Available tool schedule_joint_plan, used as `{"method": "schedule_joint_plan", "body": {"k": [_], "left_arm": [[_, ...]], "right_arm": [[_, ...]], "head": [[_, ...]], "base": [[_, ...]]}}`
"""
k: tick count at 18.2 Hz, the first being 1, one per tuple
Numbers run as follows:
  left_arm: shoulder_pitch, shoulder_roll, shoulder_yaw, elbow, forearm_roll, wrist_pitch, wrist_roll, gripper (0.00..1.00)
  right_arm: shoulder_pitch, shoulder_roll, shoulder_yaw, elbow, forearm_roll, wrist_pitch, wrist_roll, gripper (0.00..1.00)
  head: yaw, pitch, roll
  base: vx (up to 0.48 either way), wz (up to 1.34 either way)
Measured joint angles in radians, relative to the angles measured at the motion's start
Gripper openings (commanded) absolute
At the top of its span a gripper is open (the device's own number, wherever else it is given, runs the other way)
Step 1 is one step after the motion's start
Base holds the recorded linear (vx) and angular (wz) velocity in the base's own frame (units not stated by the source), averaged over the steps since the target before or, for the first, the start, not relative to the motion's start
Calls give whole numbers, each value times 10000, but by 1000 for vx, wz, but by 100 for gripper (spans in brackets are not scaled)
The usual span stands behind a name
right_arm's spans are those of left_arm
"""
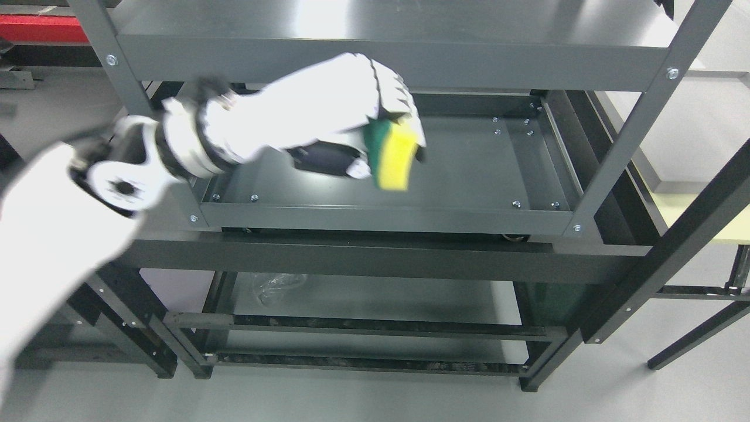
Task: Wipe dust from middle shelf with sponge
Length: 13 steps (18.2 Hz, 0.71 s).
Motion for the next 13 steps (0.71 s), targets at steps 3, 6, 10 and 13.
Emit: {"method": "schedule_joint_plan", "body": {"k": [3, 6, 10, 13], "left_arm": [[1058, -1265, 699, 765, -408, 10, 87, 4], [1890, -2194, 1936, 1575, -639, 550, 115, 4], [3265, -3185, 4010, 2310, -820, 1380, 115, 3], [4299, -3714, 5487, 2596, -957, 1565, 102, 2]], "right_arm": [[1, 0, 0, 0, 0, 0, -7, 100], [0, 0, 0, 0, 0, 0, -7, 100], [0, 0, 0, 0, 0, 0, -7, 100], [0, 0, 0, 0, 0, 0, -7, 100]], "head": [[0, 0, 0], [0, 0, 0], [0, 0, 0], [0, 0, 0]], "base": [[0, 0], [0, 0], [0, 0], [0, 0]]}}
